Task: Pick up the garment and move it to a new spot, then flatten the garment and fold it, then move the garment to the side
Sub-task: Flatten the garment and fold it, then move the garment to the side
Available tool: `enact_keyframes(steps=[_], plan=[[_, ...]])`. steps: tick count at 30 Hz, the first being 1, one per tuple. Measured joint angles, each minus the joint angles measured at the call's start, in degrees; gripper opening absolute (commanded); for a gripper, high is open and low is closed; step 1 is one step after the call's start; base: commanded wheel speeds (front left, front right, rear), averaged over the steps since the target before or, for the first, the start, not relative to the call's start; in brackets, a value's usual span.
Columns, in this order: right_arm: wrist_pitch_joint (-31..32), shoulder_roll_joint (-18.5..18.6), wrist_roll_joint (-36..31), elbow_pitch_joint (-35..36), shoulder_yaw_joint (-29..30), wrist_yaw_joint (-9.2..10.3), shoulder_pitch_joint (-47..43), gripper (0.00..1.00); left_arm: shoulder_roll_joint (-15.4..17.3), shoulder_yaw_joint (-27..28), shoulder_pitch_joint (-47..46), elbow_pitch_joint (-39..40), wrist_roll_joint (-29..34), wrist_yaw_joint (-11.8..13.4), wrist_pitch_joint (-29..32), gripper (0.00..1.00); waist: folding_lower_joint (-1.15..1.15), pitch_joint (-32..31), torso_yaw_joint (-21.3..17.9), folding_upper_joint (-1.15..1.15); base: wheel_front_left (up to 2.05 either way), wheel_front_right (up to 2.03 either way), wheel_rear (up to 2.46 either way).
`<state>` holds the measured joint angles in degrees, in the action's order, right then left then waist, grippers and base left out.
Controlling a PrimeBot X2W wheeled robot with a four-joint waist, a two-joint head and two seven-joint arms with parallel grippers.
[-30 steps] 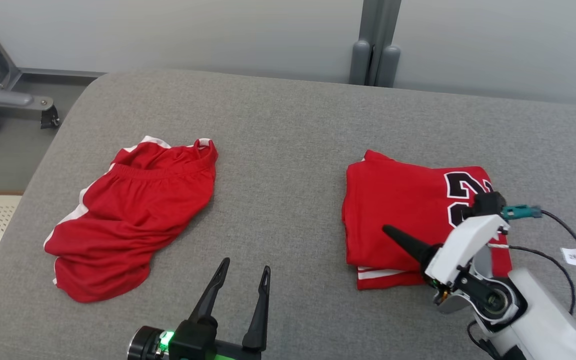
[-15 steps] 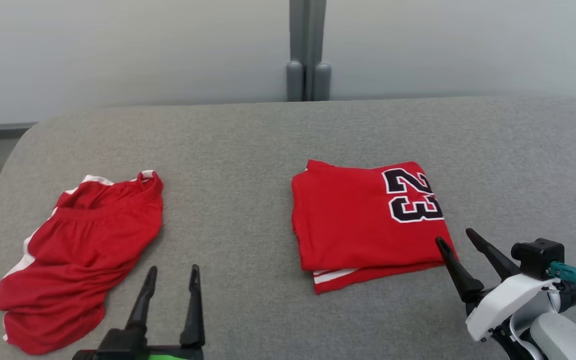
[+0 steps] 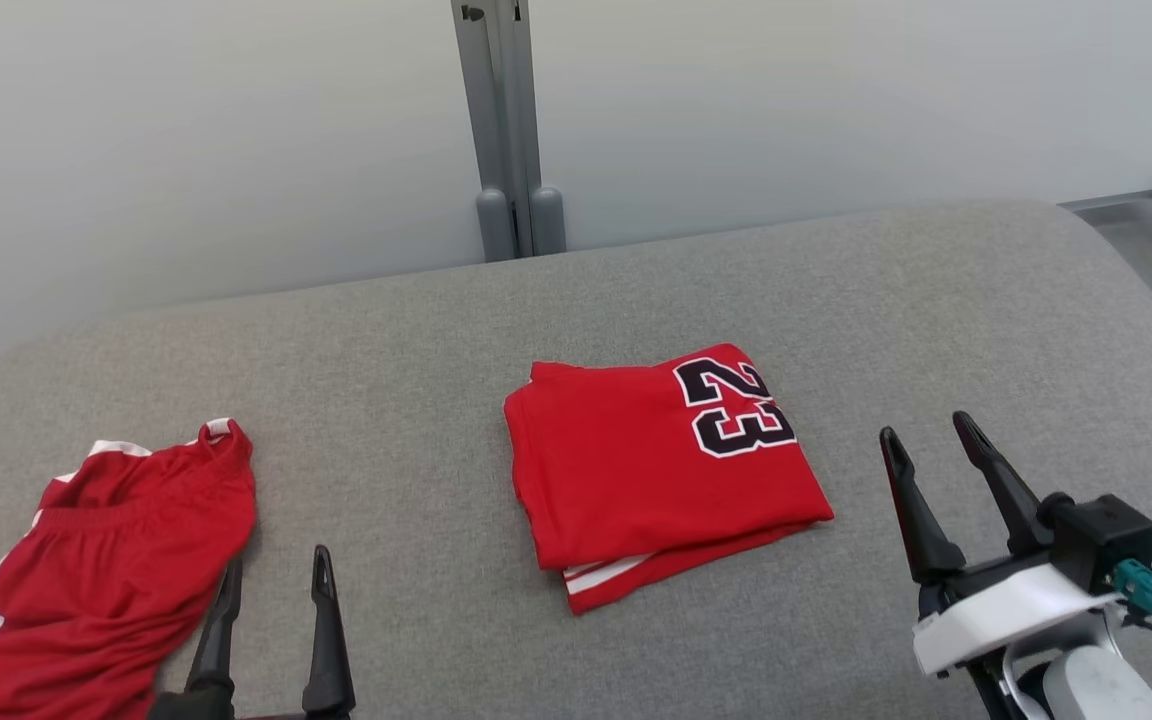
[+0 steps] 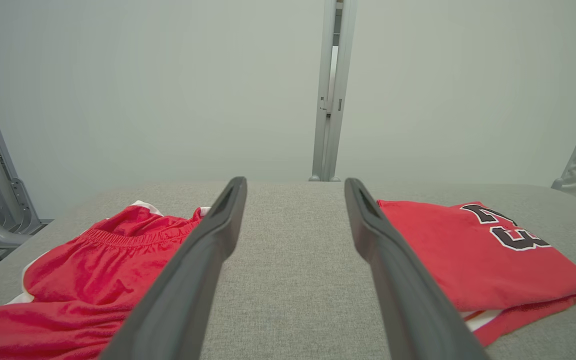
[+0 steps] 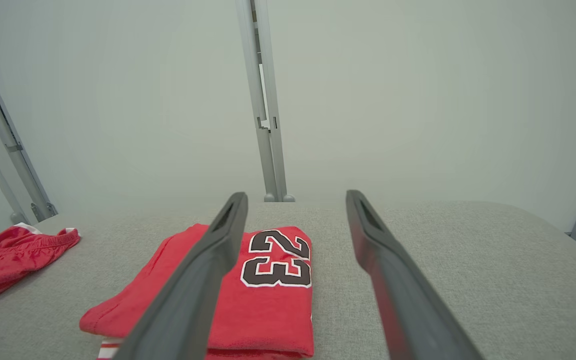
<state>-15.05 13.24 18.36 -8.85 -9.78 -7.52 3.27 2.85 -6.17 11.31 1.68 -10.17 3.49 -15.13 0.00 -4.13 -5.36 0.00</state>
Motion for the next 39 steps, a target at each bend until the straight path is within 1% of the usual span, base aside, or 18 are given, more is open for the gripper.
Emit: enact_keyframes(steps=[4,10,14,21,28,39], plan=[[0.0,-0.9,-0.5,1.0,1.0,0.0,-3.1,1.0,0.0,-0.5,1.4,0.3,0.4,0.1,0.0,1.0,0.0,-1.7,-0.2,0.0,0.0,0.0,0.0],[0.0,-1.5,-1.0,0.8,0.9,0.0,-5.8,1.0,0.0,-0.4,3.8,-0.4,1.1,0.0,0.0,1.0,0.0,-3.2,0.4,0.0,0.0,0.0,0.0],[0.0,-2.0,-1.4,0.8,0.8,0.0,-6.5,1.0,0.0,0.0,4.1,-0.8,1.1,-0.5,0.0,1.0,0.0,-3.4,1.1,0.0,0.0,0.0,0.0],[0.0,-2.2,-1.6,0.4,0.7,0.0,-6.5,1.0,0.0,0.1,4.5,-1.2,0.7,-0.5,0.0,1.0,0.0,-3.4,1.4,0.0,0.0,0.0,0.0],[0.0,-2.4,-1.9,0.1,0.9,0.0,-6.5,1.0,0.0,-0.9,4.5,-1.8,2.3,-0.1,0.0,1.0,0.0,-3.5,1.5,0.0,0.0,0.0,0.0],[0.0,-2.7,-1.8,-0.1,0.4,0.0,-6.6,1.0,0.0,-1.1,4.4,-2.0,2.3,0.1,0.0,1.0,0.0,-3.7,1.7,0.0,0.0,0.0,0.0]])
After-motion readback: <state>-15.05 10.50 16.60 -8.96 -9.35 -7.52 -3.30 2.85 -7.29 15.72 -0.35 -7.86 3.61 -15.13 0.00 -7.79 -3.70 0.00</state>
